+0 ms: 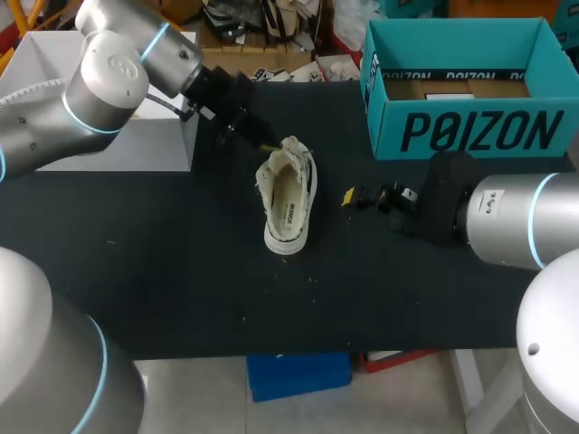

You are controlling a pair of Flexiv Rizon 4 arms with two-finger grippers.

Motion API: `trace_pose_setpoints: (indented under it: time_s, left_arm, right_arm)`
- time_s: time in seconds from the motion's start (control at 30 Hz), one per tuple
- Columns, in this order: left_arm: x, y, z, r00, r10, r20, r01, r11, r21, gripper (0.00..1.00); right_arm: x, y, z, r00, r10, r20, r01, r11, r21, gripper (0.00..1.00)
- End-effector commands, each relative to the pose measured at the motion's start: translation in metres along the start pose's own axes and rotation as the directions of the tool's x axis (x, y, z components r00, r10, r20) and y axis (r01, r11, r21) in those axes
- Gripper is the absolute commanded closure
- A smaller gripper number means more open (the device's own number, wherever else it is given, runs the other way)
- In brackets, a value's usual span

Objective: Take the shoe out of the shoebox, open the shoe tongue, remove and reinsert the insole, then place the shoe into the shoebox

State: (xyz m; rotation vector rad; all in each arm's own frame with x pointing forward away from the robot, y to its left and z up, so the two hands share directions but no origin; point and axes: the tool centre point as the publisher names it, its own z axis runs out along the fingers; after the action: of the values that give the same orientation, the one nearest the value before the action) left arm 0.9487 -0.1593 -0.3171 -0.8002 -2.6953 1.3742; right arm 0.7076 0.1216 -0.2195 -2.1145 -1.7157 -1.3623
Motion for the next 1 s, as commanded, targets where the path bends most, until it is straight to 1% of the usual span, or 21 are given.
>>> trace_pose_setpoints:
  time_s: [0.03, 0.27, 0.6, 0.7, 0.73, 0.77, 0.8, 0.83, 0.87, 0.9, 0.93, 1.0]
  left_arm:
    - [0.013, -0.01, 0.0, 0.999, 0.008, -0.036, -0.009, 0.999, -0.031, 1.0]
    - [0.032, -0.02, 0.003, 0.995, 0.028, -0.1, -0.037, 0.995, -0.088, 1.0]
    - [0.048, -0.027, 0.005, 0.994, 0.033, -0.101, -0.045, 0.992, -0.119, 1.0]
    - [0.05, -0.026, -0.003, 0.996, 0.024, -0.08, -0.034, 0.991, -0.132, 1.0]
    - [0.049, -0.024, -0.007, 0.997, 0.014, -0.072, -0.025, 0.99, -0.142, 0.97]
    - [0.049, -0.023, -0.009, 0.998, 0.007, -0.068, -0.017, 0.988, -0.151, 0.85]
    - [0.049, -0.02, -0.014, 0.998, -0.021, -0.063, 0.008, 0.981, -0.193, 0.83]
    - [0.049, -0.018, -0.016, 0.998, -0.043, -0.056, 0.03, 0.978, -0.204, 0.81]
    - [0.05, -0.017, -0.019, 0.996, -0.078, -0.049, 0.064, 0.969, -0.24, 0.75]
    - [0.051, -0.014, -0.022, 0.993, -0.112, -0.034, 0.098, 0.958, -0.271, 0.44]
    - [0.053, -0.014, -0.024, 0.99, -0.135, -0.036, 0.12, 0.954, -0.275, 0.09]
    - [0.056, -0.015, -0.03, 0.986, -0.166, -0.021, 0.153, 0.946, -0.286, 0.0]
  right_arm:
    - [0.0, -0.003, 0.001, 1.0, 0.002, -0.001, -0.002, 1.0, -0.009, 0.0]
    - [0.0, -0.003, 0.001, 1.0, 0.002, -0.001, -0.002, 1.0, -0.009, 0.0]
    - [0.0, -0.003, 0.001, 1.0, 0.002, -0.001, -0.002, 1.0, -0.009, 0.0]
    - [0.0, -0.003, 0.001, 1.0, 0.002, -0.001, -0.002, 1.0, -0.009, 0.0]
    - [0.0, -0.003, 0.001, 1.0, 0.002, -0.001, -0.002, 1.0, -0.009, 0.0]
    - [0.0, -0.003, 0.001, 1.0, 0.002, -0.001, -0.002, 1.0, -0.009, 0.0]
    - [0.0, -0.003, 0.001, 1.0, 0.002, -0.001, -0.002, 1.0, -0.009, 0.0]
    - [0.0, -0.003, 0.001, 1.0, 0.002, -0.001, -0.002, 1.0, -0.009, 0.0]
    - [0.0, -0.003, 0.001, 1.0, 0.002, -0.001, -0.002, 1.0, -0.009, 0.0]
    - [0.0, -0.003, 0.001, 1.0, 0.002, -0.001, -0.002, 1.0, -0.009, 0.0]
    - [0.0, -0.003, 0.001, 1.0, 0.002, -0.001, -0.002, 1.0, -0.009, 0.0]
    - [0.0, -0.003, 0.001, 1.0, 0.002, -0.001, -0.002, 1.0, -0.009, 0.0]
